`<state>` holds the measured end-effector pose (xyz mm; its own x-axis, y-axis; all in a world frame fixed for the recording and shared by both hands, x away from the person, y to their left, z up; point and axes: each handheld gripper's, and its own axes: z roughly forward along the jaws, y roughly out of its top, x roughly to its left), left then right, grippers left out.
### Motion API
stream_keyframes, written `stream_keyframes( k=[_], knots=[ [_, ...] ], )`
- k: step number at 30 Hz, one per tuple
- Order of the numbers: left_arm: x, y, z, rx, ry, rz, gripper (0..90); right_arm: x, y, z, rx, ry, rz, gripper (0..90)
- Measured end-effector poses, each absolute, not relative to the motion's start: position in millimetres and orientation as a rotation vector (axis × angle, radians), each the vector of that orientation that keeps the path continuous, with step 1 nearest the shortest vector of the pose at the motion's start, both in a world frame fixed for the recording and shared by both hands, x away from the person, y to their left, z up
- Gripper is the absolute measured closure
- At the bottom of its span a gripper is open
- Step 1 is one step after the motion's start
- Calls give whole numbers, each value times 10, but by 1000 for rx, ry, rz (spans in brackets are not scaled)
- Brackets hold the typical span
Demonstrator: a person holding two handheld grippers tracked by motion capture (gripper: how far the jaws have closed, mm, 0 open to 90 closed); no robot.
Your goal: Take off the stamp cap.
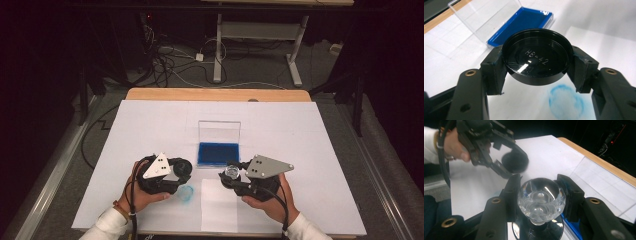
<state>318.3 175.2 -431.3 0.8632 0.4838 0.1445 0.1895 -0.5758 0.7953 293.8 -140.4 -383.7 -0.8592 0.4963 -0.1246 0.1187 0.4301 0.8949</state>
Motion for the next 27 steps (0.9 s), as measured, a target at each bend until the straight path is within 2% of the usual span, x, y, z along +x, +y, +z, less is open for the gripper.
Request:
stream_keyframes(
  k=[10, 14, 27],
  knots=[
    [3045, 1999, -4251, 2168, 511, 481, 364, 2896, -1559, -3891, 560, 2330, 1375, 569],
    [2991, 2160, -4299, 2170, 542, 479, 364, 2883, -1635, -3927, 588, 2330, 1352, 569],
    [2866, 2329, -4465, 2213, 578, 455, 364, 2931, -1734, -4020, 628, 2358, 1295, 569]
  ],
)
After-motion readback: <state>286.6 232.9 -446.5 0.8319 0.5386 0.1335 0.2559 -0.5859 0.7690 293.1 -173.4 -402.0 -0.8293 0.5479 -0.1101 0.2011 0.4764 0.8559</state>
